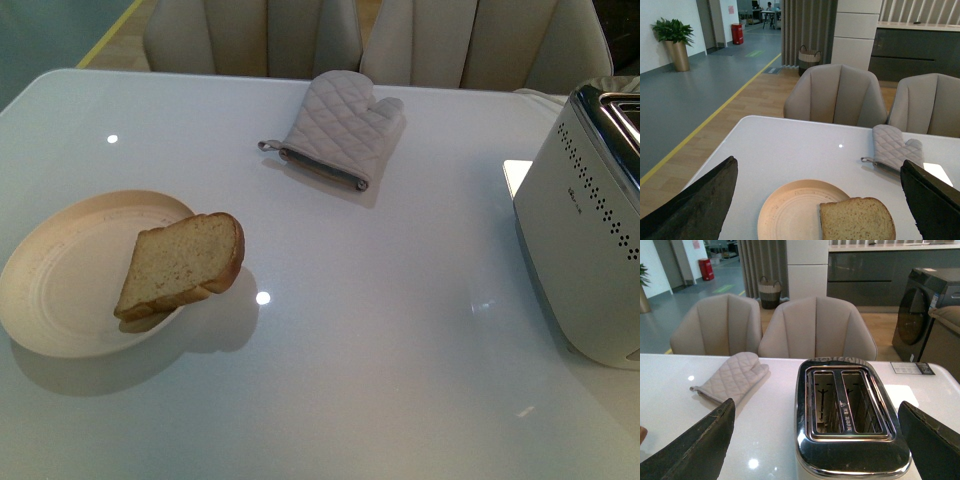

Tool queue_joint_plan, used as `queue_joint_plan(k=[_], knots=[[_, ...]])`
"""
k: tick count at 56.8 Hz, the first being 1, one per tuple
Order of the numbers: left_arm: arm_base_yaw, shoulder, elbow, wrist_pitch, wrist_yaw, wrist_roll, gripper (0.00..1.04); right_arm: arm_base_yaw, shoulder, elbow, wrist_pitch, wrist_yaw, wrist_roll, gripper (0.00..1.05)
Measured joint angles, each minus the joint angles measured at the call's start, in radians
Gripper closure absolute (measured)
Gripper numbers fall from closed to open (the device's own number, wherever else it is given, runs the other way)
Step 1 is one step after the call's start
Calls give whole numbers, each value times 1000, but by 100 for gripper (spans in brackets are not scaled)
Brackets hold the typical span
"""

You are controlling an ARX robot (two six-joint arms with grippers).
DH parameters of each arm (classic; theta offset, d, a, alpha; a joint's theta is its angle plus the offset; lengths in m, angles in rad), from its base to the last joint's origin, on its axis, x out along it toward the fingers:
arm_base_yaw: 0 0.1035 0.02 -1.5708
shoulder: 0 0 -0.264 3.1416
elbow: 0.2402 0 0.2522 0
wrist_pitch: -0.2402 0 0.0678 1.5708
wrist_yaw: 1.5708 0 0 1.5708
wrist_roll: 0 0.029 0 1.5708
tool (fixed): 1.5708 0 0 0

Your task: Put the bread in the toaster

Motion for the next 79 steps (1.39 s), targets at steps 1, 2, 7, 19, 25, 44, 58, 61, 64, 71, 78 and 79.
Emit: queue_joint_plan(k=[1,2,7,19,25,44,58,61,64,71,78,79], knots=[[0,0,0,0,0,0,7,0,0,0,0,0,0,9],[0,0,0,0,0,0,7,0,0,0,0,0,0,9],[0,0,0,0,0,0,7,0,0,0,0,0,0,9],[0,0,0,0,0,0,7,0,0,0,0,0,0,9],[0,0,0,0,0,0,7,0,0,0,0,0,0,9],[143,406,304,-558,159,-136,7,0,0,0,0,0,0,9],[296,788,352,-180,225,-51,7,0,0,0,0,0,0,9],[309,910,359,-67,201,-45,7,0,0,0,0,0,0,9],[322,1022,370,32,199,-44,7,0,0,0,0,0,0,9],[335,1325,425,255,187,-51,7,0,0,0,0,0,0,9],[335,1589,491,369,159,-39,7,0,0,0,0,0,0,9],[334,1629,504,379,156,-37,7,0,0,0,0,0,0,9]])
